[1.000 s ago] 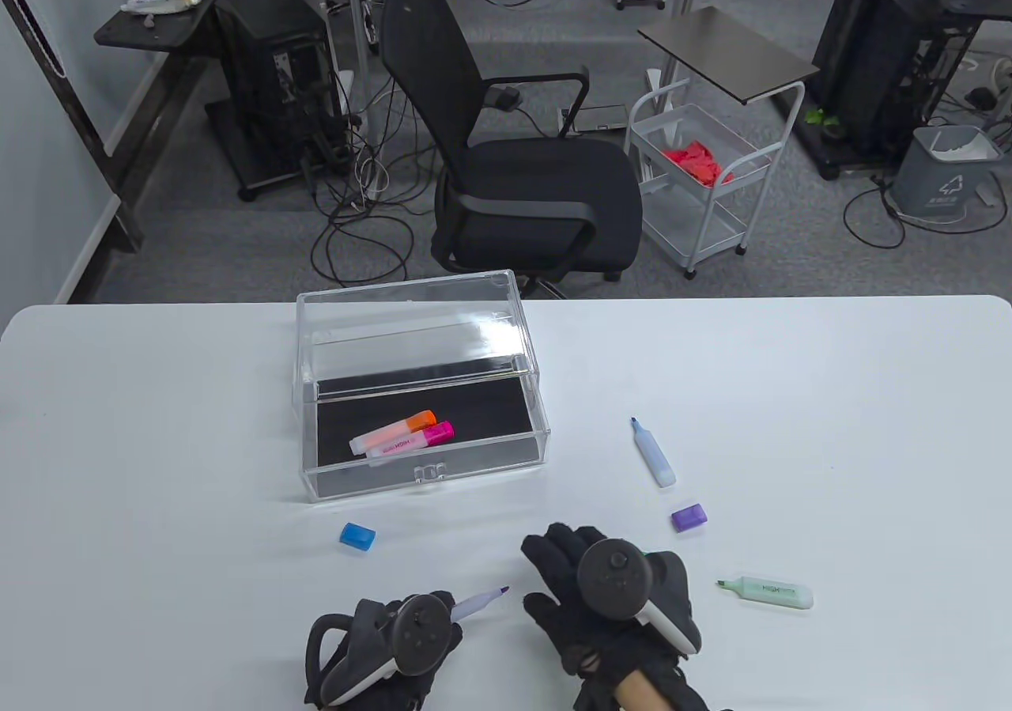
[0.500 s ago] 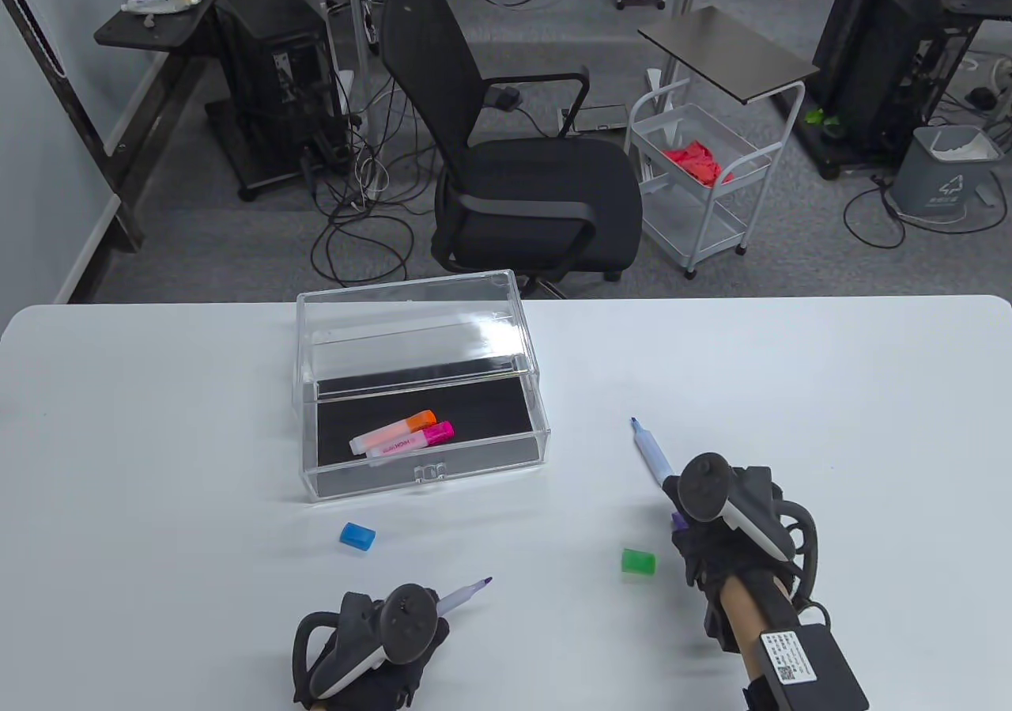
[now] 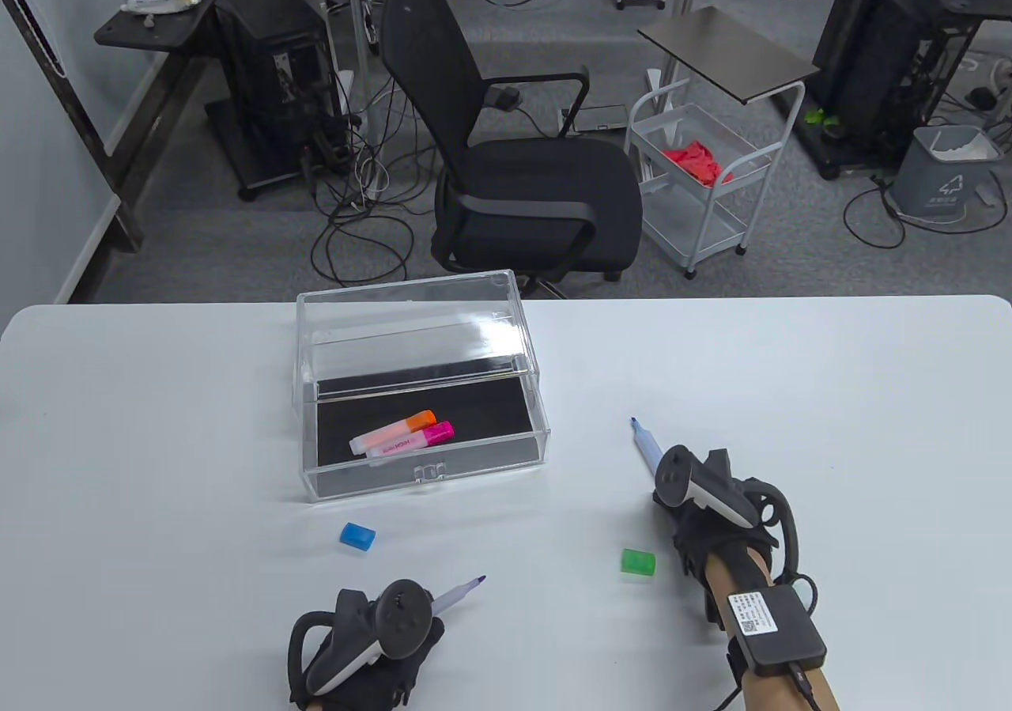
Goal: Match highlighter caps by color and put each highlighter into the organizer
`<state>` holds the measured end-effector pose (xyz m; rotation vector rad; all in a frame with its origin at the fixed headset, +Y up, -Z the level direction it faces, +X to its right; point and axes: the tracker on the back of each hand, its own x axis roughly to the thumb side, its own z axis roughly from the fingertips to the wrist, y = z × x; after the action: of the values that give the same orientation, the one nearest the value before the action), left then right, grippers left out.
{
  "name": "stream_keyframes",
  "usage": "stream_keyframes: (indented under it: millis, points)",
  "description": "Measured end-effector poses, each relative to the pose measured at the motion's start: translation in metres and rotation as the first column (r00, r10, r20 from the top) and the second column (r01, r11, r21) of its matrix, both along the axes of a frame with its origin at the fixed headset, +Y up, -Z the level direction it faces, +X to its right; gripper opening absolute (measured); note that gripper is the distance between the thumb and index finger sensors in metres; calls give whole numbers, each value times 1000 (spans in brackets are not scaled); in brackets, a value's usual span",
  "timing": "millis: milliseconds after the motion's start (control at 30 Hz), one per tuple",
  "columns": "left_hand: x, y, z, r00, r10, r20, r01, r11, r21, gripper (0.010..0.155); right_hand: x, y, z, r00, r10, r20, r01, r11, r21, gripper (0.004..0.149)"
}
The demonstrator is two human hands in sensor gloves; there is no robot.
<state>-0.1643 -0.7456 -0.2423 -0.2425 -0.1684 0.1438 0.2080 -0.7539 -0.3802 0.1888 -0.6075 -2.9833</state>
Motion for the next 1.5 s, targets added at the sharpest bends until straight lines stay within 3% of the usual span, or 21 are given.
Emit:
stream_keyframes:
  millis: [167, 433, 767, 867, 1067, 1233, 1367, 1500]
  points:
    - [-1, -1, -1, 1000, 3, -2, -3, 1000, -10, 56, -5, 0, 0, 998, 50, -36, -46, 995, 87, 57]
    - [2, -3, -2, 1000, 17, 9, -17, 1000, -22, 56, -3, 9, 12, 998, 36, -49, -29, 991, 132, 54]
    - [10, -7, -2, 999, 30, 29, -28, 999, -46, 56, -28, 37, 54, 979, -162, -126, 191, 943, 274, 56]
    - [12, -7, -1, 999, 21, 40, -19, 999, -37, 56, -34, 39, 66, 929, -349, -119, 369, 892, 262, 56]
    - [16, -7, 2, 998, 16, 63, -14, 999, -31, 56, -47, 40, 83, 831, -546, -104, 551, 785, 283, 51]
    - [20, -7, 3, 996, 38, 78, -37, 999, -25, 56, -59, 40, 94, 730, -678, -87, 667, 678, 308, 52]
    - [21, -9, 3, 995, 52, 89, -49, 998, -29, 56, -67, 38, 102, 682, -727, -80, 704, 622, 343, 52]
    - [24, -9, 4, 992, 68, 102, -65, 997, -33, 56, -76, 29, 108, 583, -810, -59, 768, 526, 364, 52]
